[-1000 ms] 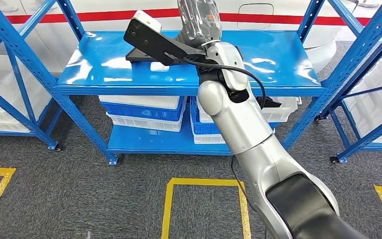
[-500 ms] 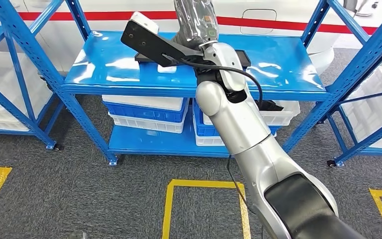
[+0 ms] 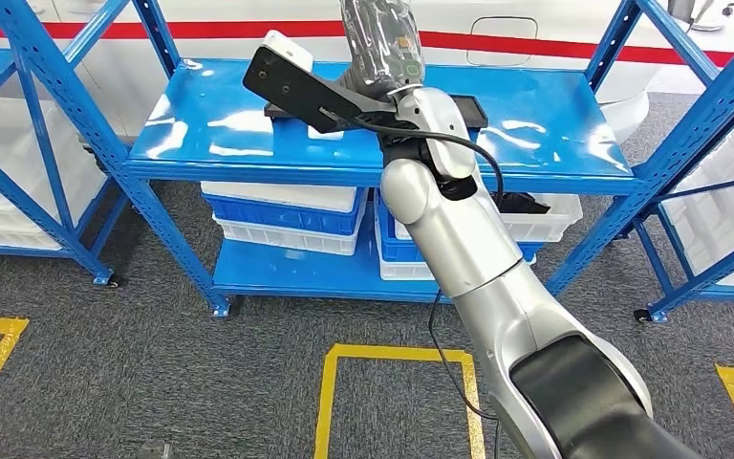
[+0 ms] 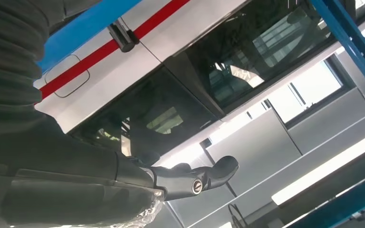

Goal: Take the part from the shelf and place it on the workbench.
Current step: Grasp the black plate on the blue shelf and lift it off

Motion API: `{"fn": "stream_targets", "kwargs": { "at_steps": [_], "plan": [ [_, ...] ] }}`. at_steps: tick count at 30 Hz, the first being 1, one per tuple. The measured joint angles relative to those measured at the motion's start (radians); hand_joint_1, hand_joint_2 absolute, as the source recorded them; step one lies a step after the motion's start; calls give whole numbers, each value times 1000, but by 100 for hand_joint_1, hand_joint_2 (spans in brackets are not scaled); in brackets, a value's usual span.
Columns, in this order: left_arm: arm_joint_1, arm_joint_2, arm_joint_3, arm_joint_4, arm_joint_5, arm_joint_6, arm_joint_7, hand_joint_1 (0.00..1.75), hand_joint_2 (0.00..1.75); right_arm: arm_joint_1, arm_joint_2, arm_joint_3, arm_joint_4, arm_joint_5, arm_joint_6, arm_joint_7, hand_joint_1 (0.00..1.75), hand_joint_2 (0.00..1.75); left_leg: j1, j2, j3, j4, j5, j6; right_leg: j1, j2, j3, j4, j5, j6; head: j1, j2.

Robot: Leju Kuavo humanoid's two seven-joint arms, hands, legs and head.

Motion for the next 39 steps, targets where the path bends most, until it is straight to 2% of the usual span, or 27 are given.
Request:
{"fn": "stream_targets", "kwargs": {
  "at_steps": [2,3,4,5,6,7,8,9,12,14,15,17,18,19,20,22,24,26,29,30,31,33,34,35,37,38,39],
  "plan": [
    [0,2,-2,0,-14,-2,8,0,0,-1,-1,-4,3,-3,-5,-1,0,175,-3,0,-2,3,-4,-7,2,0,23,-45,13,-8,-1,0],
    [-1,4,-4,0,-26,-3,13,0,0,-2,-1,-7,6,-5,-8,-2,0,175,-2,0,-6,12,-11,-16,-1,0,35,-66,19,-16,-2,0],
    [-1,7,-8,0,-40,-4,19,0,0,-2,-2,-10,9,-7,-11,-3,0,175,2,1,-43,85,-46,-30,-4,0,43,-77,21,-26,-4,0],
    [-2,10,-14,0,-51,-4,25,0,0,0,-3,-13,11,-8,-11,-3,0,175,10,3,-72,132,-56,-44,-9,1,48,-80,19,-32,-5,0],
    [-2,14,-20,0,-60,-4,29,0,0,2,-4,-14,12,-8,-11,-4,0,175,19,5,-84,145,-49,-58,-15,2,56,-82,16,-35,-6,0],
    [-3,16,-25,0,-65,-4,32,0,0,4,-4,-14,12,-8,-11,-4,0,175,26,6,-87,139,-38,-67,-15,3,61,-81,11,-33,-7,0],
    [-3,18,-28,0,-67,-4,34,0,0,4,-5,-15,12,-8,-11,-4,0,175,28,5,-56,68,0,-68,-14,5,65,-81,7,-28,-8,0],
    [-4,18,-29,0,-67,-4,34,0,0,4,-6,-15,12,-8,-11,-4,0,175,27,4,-33,22,14,-64,-11,5,66,-80,4,-22,-8,0],
    [-5,18,-31,0,-69,-4,36,0,0,2,-8,-16,12,-8,-11,-4,0,175,18,0,-27,11,8,-39,-6,6,65,-83,-1,-3,-8,0],
    [-5,19,-33,0,-72,-5,38,0,0,0,-9,-18,12,-9,-11,-5,0,175,16,1,-18,4,8,-20,-4,3,48,-48,-18,3,-7,0],
    [-6,19,-33,0,-75,-5,40,0,0,-2,-10,-19,12,-9,-11,-5,0,175,16,1,-14,1,7,-11,-4,2,23,1,-38,1,-6,0],
    [-6,20,-35,0,-82,-7,45,0,0,0,-14,-21,12,-12,-11,-7,0,175,12,1,-8,0,0,3,-4,2,-56,145,-86,-8,-4,0],
    [-5,20,-36,0,-86,-8,48,0,0,2,-17,-22,13,-13,-11,-9,0,175,9,1,-5,0,-4,6,-4,2,-92,202,-99,-9,-4,0],
    [-5,21,-37,0,-89,-10,50,0,0,4,-20,-22,14,-14,-11,-10,0,175,7,0,-1,1,-7,7,-3,2,-113,227,-97,-6,-4,0],
    [-4,21,-39,0,-91,-11,53,0,0,6,-22,-22,14,-15,-11,-12,0,175,5,-2,5,1,-12,7,-2,2,-110,206,-78,-1,-3,0],
    [-4,21,-45,0,-94,-14,56,0,0,5,-24,-23,14,-15,-11,-13,0,175,1,-5,19,1,-23,4,1,1,-53,68,-8,7,-3,0],
    [-5,21,-50,1,-97,-15,58,0,0,4,-24,-23,14,-15,-11,-14,0,175,-4,-6,28,3,-36,-4,8,0,3,-49,39,-2,-3,0],
    [-5,21,-53,2,-100,-17,61,0,0,4,-25,-24,15,-16,-12,-16,0,175,-6,-7,31,3,-45,-14,13,1,17,-74,41,-19,-4,0],
    [-7,23,-57,0,-106,-18,66,0,0,3,-23,-24,13,-18,-13,-21,0,175,0,-3,29,26,-66,-33,3,3,40,-86,31,-42,-5,0],
    [-8,24,-58,-1,-108,-18,66,0,0,2,-21,-24,13,-19,-15,-23,0,175,2,-2,12,64,-81,-40,-2,2,53,-90,26,-51,-7,0],
    [-7,25,-58,-1,-109,-18,66,0,0,3,-18,-24,13,-20,-16,-25,0,175,6,0,-22,127,-101,-46,-2,2,63,-92,19,-57,-9,0],
    [-4,25,-59,0,-112,-19,66,0,0,7,-15,-23,16,-22,-18,-30,0,175,12,1,-114,263,-133,-59,-3,2,81,-92,2,-63,-11,0],
    [-2,26,-59,0,-113,-20,66,0,0,10,-14,-23,18,-23,-19,-33,0,175,15,2,-151,299,-128,-63,-3,3,91,-92,-7,-62,-11,0],
    [0,27,-59,1,-113,-21,66,0,0,13,-14,-23,19,-24,-19,-35,0,175,17,3,-166,292,-100,-65,-3,4,102,-92,-16,-60,-11,0],
    [1,29,-59,1,-114,-24,66,0,0,15,-14,-24,21,-25,-20,-38,0,175,20,6,-136,171,1,-63,-3,6,131,-93,-37,-54,-11,0],
    [1,31,-59,2,-115,-25,66,0,0,14,-13,-23,21,-25,-21,-39,0,175,18,9,-108,103,38,-60,-1,6,144,-94,-48,-50,-10,0],
    [0,32,-59,2,-116,-26,66,0,0,13,-12,-23,22,-26,-22,-40,0,175,15,9,-82,48,57,-54,1,6,154,-96,-58,-44,-10,0]
  ]
}}
